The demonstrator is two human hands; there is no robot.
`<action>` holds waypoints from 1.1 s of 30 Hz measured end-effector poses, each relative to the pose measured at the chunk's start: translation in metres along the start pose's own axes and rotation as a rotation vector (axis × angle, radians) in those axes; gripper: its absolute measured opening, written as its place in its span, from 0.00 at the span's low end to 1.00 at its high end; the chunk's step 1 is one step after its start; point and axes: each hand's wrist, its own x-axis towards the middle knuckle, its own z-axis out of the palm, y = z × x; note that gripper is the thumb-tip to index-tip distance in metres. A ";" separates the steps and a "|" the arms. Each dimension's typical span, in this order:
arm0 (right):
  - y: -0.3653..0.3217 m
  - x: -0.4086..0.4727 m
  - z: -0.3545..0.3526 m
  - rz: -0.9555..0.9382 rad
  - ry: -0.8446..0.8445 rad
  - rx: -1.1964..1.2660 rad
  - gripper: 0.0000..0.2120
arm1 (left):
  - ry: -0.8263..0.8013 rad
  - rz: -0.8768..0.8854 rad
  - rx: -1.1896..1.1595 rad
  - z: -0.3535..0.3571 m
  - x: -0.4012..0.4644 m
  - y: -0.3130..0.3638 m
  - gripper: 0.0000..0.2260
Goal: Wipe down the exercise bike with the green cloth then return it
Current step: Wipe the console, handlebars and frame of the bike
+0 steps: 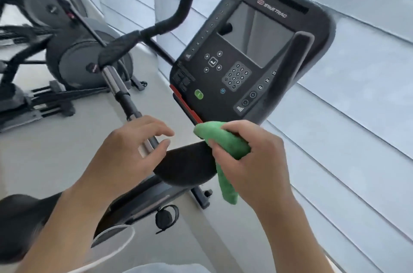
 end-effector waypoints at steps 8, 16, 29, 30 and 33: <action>0.006 -0.035 0.051 -0.239 -0.347 -0.178 0.20 | 0.011 -0.115 0.052 0.001 -0.041 0.003 0.07; 0.022 -0.038 0.049 -0.147 -0.353 -0.384 0.44 | -0.037 -0.018 -0.026 0.013 -0.002 -0.009 0.06; 0.003 -0.013 0.104 -0.232 -0.266 -0.671 0.17 | -0.196 0.230 -0.002 0.034 0.049 -0.080 0.04; 0.002 -0.006 0.103 -0.244 -0.280 -0.677 0.16 | -0.187 0.244 -0.002 0.036 0.050 -0.084 0.05; -0.004 0.013 0.106 -0.199 -0.343 -0.719 0.21 | -0.097 0.255 -0.026 0.040 0.049 -0.092 0.07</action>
